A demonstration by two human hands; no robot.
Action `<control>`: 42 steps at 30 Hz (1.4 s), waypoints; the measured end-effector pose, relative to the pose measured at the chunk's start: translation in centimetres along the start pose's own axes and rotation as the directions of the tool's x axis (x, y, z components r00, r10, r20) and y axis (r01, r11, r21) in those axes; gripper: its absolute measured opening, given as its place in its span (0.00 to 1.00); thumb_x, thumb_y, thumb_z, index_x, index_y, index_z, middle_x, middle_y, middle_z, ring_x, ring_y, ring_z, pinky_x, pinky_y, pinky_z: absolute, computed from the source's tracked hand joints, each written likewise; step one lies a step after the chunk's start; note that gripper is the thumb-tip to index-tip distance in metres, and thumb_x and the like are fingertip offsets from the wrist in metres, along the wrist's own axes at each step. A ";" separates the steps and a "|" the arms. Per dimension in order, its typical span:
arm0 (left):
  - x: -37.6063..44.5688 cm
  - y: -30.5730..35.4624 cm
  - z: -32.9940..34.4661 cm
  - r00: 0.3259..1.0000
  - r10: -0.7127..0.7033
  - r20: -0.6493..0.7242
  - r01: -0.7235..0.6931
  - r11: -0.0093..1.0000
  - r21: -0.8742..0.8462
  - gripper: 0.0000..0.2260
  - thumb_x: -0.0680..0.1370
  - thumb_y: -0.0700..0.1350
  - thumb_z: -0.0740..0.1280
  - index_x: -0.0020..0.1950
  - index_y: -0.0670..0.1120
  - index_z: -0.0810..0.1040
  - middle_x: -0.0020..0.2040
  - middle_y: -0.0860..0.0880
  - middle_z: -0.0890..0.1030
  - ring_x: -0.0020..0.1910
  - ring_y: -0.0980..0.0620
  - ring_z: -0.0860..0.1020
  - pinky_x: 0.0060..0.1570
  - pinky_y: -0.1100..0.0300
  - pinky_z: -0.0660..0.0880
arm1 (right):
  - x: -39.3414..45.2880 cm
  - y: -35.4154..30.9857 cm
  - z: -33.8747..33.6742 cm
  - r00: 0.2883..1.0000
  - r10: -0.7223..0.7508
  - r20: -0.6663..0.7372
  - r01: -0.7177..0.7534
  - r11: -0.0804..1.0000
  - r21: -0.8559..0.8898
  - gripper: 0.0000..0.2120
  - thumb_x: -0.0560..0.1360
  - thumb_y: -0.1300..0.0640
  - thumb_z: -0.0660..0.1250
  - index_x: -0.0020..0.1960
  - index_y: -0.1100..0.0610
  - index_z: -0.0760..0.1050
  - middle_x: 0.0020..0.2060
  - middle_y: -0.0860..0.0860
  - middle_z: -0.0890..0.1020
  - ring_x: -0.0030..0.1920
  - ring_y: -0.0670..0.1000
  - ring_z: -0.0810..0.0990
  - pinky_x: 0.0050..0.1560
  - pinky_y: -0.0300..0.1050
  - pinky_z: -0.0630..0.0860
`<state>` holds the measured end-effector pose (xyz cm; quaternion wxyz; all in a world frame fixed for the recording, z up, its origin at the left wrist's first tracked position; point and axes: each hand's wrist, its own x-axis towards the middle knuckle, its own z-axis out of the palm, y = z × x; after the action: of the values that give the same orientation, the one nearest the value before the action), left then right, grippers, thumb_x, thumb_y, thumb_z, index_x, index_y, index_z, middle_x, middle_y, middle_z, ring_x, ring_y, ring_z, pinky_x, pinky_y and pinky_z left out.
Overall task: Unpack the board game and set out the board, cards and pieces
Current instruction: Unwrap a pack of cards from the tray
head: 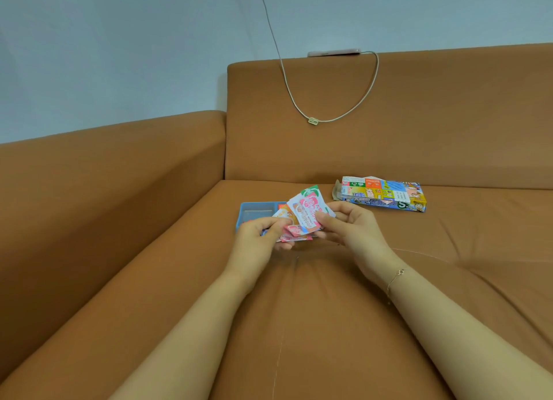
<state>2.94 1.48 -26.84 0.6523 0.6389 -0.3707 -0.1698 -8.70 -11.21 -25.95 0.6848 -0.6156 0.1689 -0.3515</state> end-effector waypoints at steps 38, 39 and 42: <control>0.0 1.0 -0.3 0.965 -0.225 0.134 0.257 0.907 -0.334 0.07 0.78 0.36 0.64 0.43 0.35 0.80 0.44 0.46 0.83 0.47 0.53 0.82 0.51 0.58 0.80 | 0.2 0.6 -0.2 0.990 0.024 0.139 0.029 0.930 -0.367 0.04 0.77 0.66 0.64 0.51 0.67 0.75 0.36 0.59 0.81 0.28 0.46 0.79 0.32 0.36 0.79; 0.0 0.9 -0.3 0.967 -0.212 0.142 0.247 0.915 -0.318 0.07 0.78 0.37 0.65 0.43 0.36 0.81 0.42 0.47 0.84 0.46 0.54 0.82 0.52 0.59 0.80 | 0.2 0.6 -0.2 0.990 0.032 0.141 0.021 0.933 -0.360 0.04 0.77 0.66 0.64 0.51 0.66 0.75 0.37 0.59 0.82 0.28 0.46 0.80 0.32 0.36 0.79; -0.1 0.4 -0.4 0.974 -0.197 0.113 0.220 0.941 -0.258 0.07 0.78 0.37 0.66 0.43 0.37 0.81 0.43 0.46 0.84 0.43 0.54 0.83 0.51 0.62 0.79 | 0.1 0.5 -0.2 0.986 0.066 0.153 -0.013 0.947 -0.322 0.05 0.77 0.66 0.64 0.52 0.66 0.75 0.37 0.58 0.82 0.30 0.47 0.81 0.34 0.36 0.80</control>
<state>3.07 1.88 -26.43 0.6949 0.5723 -0.3018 -0.3139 -8.62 -11.38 -26.47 0.5943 -0.7415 0.1798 -0.2545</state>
